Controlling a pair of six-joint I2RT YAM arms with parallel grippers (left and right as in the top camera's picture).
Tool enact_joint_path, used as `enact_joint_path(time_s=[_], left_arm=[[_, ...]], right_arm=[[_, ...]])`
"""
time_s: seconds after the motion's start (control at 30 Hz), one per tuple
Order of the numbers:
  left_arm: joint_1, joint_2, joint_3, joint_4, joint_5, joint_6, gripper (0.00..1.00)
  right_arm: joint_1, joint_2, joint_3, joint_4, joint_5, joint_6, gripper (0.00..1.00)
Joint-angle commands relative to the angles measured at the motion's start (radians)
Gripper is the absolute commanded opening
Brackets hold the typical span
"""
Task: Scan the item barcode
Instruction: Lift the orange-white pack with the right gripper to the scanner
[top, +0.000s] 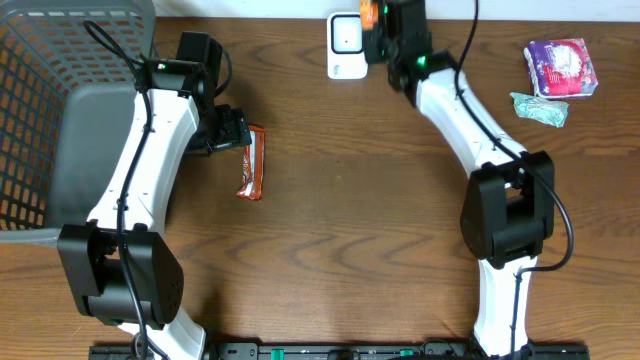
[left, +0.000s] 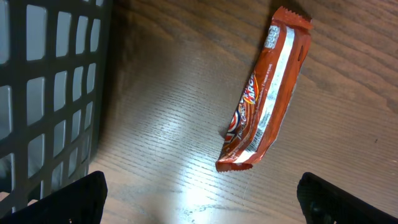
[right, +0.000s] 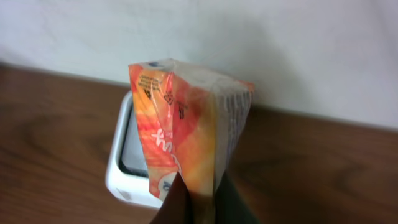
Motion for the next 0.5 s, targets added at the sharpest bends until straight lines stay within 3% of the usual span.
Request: enact_joint_path(time_s=[0.0, 0.47], left_arm=[[0.0, 0.013, -0.008, -0.003, -0.009, -0.016, 0.98], [0.0, 0.013, -0.008, -0.003, -0.009, -0.016, 0.98]], right_arm=[[0.006, 0.021, 0.121, -0.061, -0.039, 0.021, 0.01], [0.018, 0.139, 0.162, -0.058, -0.019, 0.074, 0.01]])
